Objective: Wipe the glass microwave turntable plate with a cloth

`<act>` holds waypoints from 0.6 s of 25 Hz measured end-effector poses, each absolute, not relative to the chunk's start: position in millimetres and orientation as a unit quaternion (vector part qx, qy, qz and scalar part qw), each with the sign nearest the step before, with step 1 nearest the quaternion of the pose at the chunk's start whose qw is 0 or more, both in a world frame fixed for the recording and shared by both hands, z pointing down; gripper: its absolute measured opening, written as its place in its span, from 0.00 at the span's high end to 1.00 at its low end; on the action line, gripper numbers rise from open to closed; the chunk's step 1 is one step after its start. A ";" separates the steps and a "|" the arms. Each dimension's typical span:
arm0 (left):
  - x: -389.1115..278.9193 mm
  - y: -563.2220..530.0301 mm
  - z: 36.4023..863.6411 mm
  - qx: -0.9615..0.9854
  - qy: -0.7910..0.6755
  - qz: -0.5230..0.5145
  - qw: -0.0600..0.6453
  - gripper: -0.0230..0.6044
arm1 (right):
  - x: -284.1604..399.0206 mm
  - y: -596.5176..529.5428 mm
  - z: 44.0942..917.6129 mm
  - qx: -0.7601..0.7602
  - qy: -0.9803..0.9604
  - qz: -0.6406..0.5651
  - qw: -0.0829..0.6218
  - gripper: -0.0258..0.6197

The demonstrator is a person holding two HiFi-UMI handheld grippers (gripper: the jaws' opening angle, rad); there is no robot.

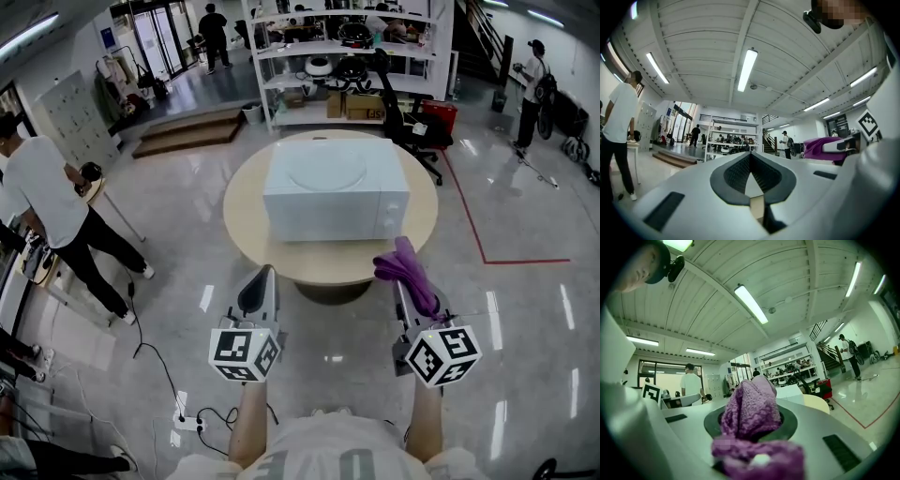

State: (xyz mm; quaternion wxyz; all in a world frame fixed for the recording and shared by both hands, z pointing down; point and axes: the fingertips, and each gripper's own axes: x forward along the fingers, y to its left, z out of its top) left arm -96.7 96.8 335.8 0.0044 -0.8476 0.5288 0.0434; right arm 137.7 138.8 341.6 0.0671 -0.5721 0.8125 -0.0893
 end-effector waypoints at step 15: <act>-103.2 93.7 347.7 -0.853 0.521 0.033 -0.006 0.97 | 94.2 136.1 339.6 -0.557 0.830 -0.030 -0.003 0.89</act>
